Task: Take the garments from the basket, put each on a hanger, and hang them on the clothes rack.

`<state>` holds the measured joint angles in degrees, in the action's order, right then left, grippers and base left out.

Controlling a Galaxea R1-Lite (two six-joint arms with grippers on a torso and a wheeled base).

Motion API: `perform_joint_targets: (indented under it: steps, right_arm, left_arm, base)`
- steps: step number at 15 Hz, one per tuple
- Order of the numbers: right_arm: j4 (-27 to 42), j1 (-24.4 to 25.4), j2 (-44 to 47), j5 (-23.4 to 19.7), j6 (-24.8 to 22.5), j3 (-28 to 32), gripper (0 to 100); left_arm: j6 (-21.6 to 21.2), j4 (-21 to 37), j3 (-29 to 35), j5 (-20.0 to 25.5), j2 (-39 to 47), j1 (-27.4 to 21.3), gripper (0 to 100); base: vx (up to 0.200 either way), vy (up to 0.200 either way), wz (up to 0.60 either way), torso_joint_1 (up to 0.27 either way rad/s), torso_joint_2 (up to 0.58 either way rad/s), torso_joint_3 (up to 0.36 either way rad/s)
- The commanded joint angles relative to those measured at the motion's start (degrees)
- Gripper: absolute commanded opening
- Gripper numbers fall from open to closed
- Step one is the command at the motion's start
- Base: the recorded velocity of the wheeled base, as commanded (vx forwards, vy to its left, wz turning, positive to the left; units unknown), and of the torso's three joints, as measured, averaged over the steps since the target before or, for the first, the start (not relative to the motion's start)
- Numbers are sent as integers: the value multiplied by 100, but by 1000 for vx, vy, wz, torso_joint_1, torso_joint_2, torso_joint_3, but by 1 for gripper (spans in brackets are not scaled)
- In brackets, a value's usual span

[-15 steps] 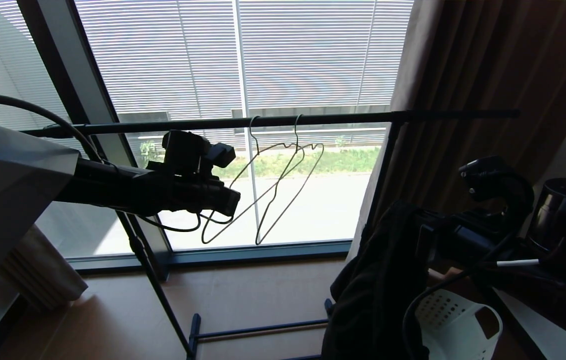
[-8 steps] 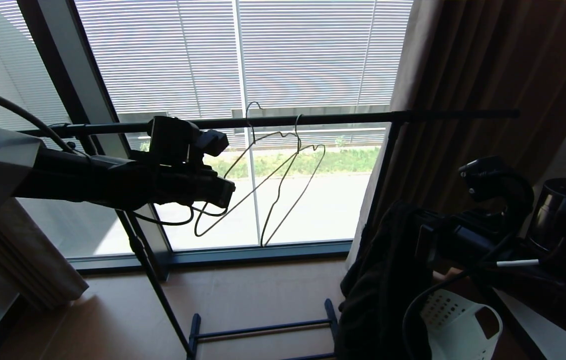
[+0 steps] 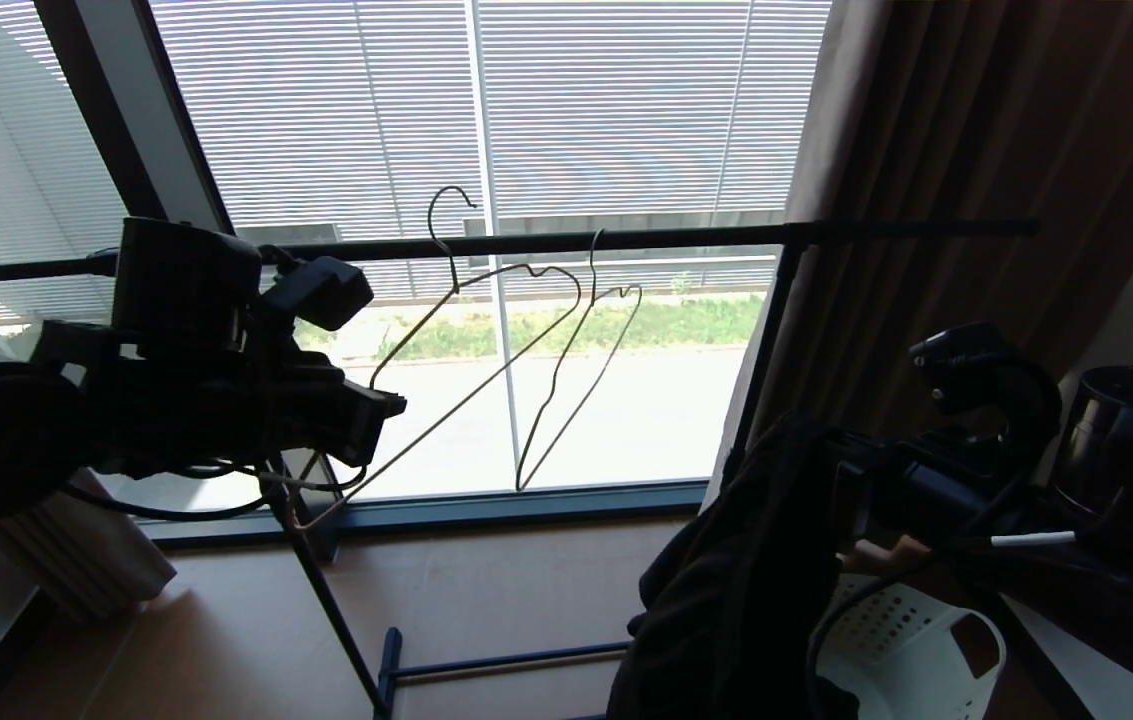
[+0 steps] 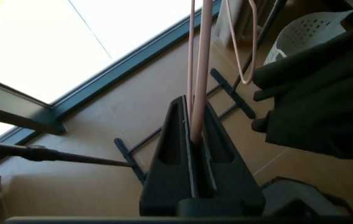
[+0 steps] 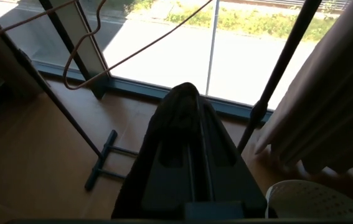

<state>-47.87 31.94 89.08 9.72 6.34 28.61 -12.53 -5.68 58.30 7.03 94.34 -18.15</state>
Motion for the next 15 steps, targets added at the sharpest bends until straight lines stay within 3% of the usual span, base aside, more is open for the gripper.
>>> perform_joint_targets:
  steps: [1, 4, 7, 8, 9, 12, 15]
  right_arm:
    - [-3, 128, -13, 22, -80, -84, 0]
    - [-38, 287, 48, 575, -616, -84, 0]
    - [-64, 295, 356, 1173, -1161, 250, 0]
    - [-64, 295, 356, 1173, -1161, 250, 0]
    - [-64, 304, 479, 1454, -1355, 435, 0]
    - [-56, 401, 681, 1938, -1548, 795, 0]
    - [-3, 506, 716, 2034, -1820, 1015, 0]
  left_arm:
    - [-127, 6, -1145, -9, -1586, 31, 0]
    - [-276, 6, -2736, 9, -3291, 75, 0]
    - [-988, 23, -3755, 96, -4231, -4, 0]
    - [-988, 23, -3755, 96, -4231, -4, 0]
    - [-970, 58, -3957, 483, -4425, -206, 0]
    - [-944, 58, -4107, 967, -4398, -470, 0]
    - [-689, 23, -4045, 1019, -4038, -874, 0]
  base:
    - [0, 0, 0, 0, 0, 0]
    - [0, 0, 0, 0, 0, 0]
    - [0, 0, 0, 0, 0, 0]
    - [0, 0, 0, 0, 0, 0]
    - [0, 0, 0, 0, 0, 0]
    - [0, 0, 0, 0, 0, 0]
    - [0, 0, 0, 0, 0, 0]
